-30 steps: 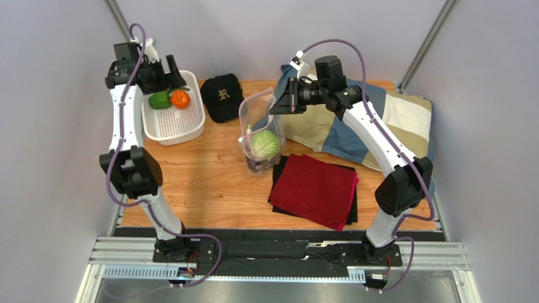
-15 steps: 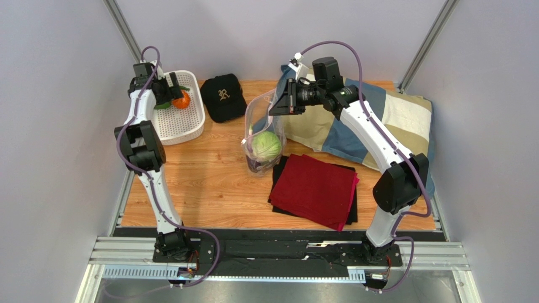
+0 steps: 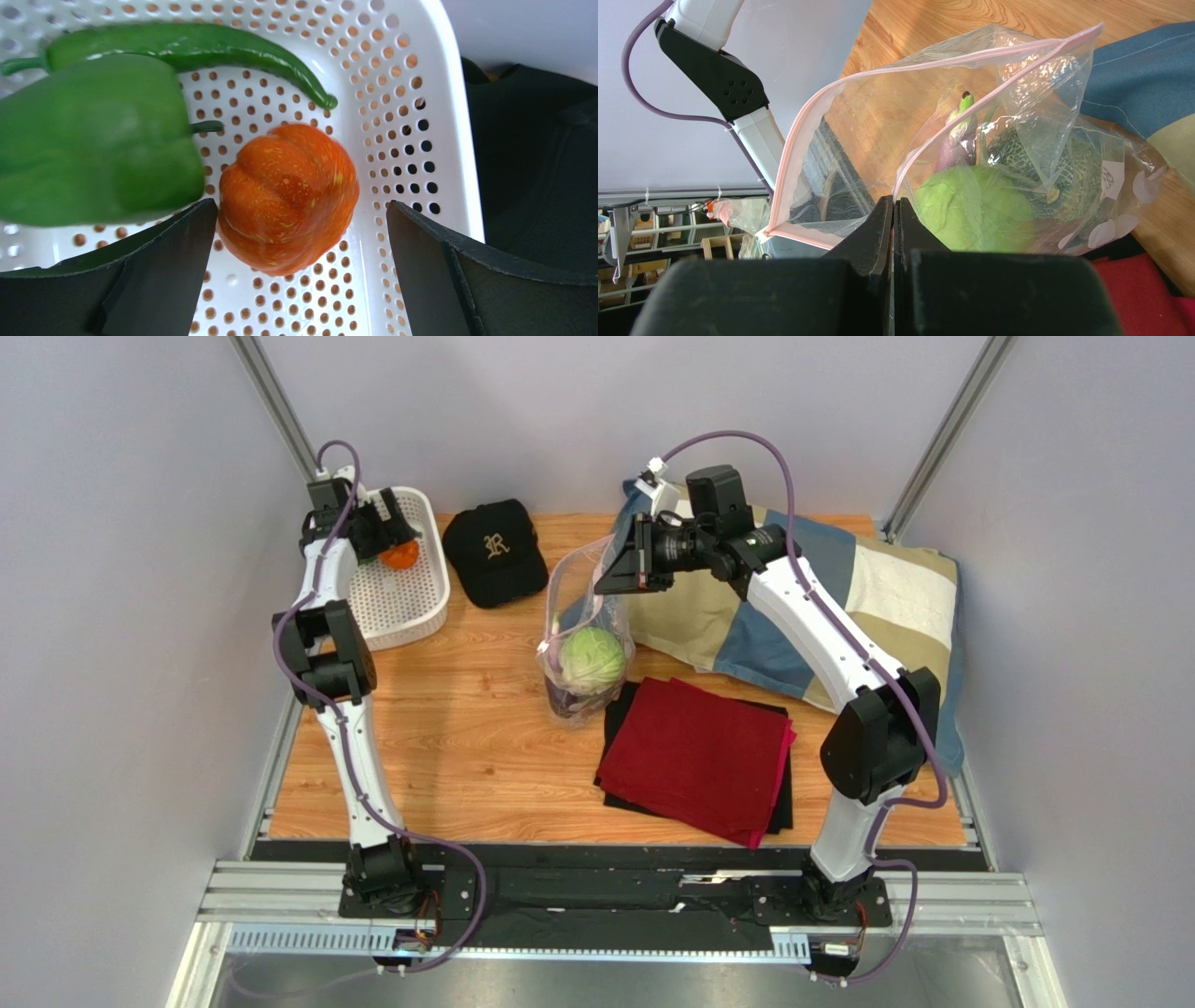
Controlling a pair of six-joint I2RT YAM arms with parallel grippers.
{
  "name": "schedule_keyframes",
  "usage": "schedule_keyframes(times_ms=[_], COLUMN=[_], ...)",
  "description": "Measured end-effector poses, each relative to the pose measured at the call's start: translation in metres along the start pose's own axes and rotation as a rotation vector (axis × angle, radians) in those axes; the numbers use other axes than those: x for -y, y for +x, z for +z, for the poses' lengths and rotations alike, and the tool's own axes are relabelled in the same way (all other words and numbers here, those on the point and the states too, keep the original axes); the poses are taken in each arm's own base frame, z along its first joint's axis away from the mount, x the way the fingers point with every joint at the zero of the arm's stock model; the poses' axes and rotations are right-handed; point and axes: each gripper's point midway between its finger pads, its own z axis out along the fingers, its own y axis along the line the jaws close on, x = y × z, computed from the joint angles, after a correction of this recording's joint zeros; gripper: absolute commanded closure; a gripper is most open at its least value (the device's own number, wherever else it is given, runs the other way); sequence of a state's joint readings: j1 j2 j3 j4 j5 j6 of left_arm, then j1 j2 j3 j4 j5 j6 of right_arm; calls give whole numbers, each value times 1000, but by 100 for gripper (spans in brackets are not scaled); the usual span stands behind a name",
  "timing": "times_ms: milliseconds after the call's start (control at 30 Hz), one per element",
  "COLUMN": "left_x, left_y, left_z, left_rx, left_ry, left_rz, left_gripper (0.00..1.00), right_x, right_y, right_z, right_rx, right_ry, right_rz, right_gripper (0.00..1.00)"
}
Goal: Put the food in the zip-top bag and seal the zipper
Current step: Pick up the fake vegetable from the bin.
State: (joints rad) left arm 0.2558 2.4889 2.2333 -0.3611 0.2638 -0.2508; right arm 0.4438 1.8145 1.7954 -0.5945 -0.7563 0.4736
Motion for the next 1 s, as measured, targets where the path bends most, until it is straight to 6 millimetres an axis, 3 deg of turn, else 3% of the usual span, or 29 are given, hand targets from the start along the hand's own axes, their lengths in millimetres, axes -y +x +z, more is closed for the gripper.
schedule_keyframes(times_ms=[200, 367, 467, 500, 600, 733, 867, 1000], left_x=[2, 4, 2, 0, -5, -7, -2, 0], left_y=[23, 28, 28, 27, 21, 1, -18, -21], left_z=[12, 13, 13, 13, 14, 13, 13, 17], left_rx=[-53, -66, -64, -60, -42, 11, 61, 77], left_ry=[14, 24, 11, 4, -31, -57, -43, -27], left_rz=[-9, -1, 5, 7, 13, 19, 22, 9], left_gripper=[15, 24, 17, 7, 1, 3, 15, 17], right_x=[-2, -1, -1, -1, -1, 0, 1, 1], right_y=[-4, -4, -4, -4, -4, -2, -1, 0], right_z=[-1, -1, -1, -1, -1, -1, -1, -2], right_rx=[10, 12, 12, 12, 12, 7, 2, -1], right_ry=[3, 9, 9, 9, 10, 13, 16, 19], right_rz=[-7, -6, -5, -4, -1, 4, 10, 12], right_gripper=[100, 100, 100, 100, 100, 100, 100, 100])
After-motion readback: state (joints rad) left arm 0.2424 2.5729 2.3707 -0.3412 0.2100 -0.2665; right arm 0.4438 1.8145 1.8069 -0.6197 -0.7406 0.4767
